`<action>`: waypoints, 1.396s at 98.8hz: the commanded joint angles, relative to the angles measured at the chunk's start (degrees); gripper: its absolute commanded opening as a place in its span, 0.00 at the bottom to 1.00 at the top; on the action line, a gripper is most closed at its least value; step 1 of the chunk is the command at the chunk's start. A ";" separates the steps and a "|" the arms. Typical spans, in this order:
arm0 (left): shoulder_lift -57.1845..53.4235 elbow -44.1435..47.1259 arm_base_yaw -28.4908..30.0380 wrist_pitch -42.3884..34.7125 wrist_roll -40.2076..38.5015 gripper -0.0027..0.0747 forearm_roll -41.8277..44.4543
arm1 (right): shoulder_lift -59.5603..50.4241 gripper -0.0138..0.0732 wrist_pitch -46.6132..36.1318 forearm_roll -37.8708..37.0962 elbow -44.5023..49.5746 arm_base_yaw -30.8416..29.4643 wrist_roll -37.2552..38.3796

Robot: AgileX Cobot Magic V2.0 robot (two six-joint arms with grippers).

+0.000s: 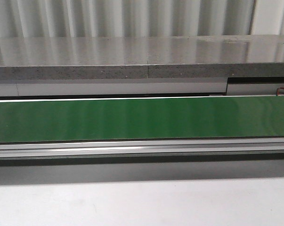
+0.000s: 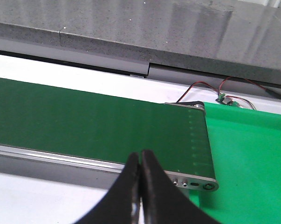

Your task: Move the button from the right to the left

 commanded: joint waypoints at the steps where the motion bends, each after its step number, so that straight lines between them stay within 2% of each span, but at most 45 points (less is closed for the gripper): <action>1: -3.51 -0.76 -0.41 -3.79 0.05 0.01 -0.40 | 0.63 0.08 -4.59 0.15 -1.35 -0.12 -0.31; 42: -18.61 4.93 -0.41 -4.24 0.05 0.01 0.91 | 0.63 0.08 -4.59 0.15 -1.35 -0.12 -0.31; 64: -18.24 6.65 -0.41 -4.26 0.05 0.01 2.79 | 0.68 0.08 -4.59 0.15 -1.35 -0.12 -0.31; 77: -18.24 9.89 -0.41 -9.31 -4.71 0.01 10.09 | 0.68 0.08 -4.59 0.15 -1.35 -0.12 -0.31; 104: -18.48 20.74 -0.41 -19.05 -6.23 0.01 11.20 | 0.68 0.08 -4.59 0.15 -1.35 -0.12 -0.31; 109: -18.48 20.44 -0.41 -16.20 -6.23 0.01 11.20 | 0.68 0.08 -4.59 0.15 -1.35 -0.12 -0.31; 138: -18.48 20.55 -0.41 -15.85 -6.23 0.01 11.20 | 0.68 0.08 -4.59 0.15 -1.35 -0.12 -0.31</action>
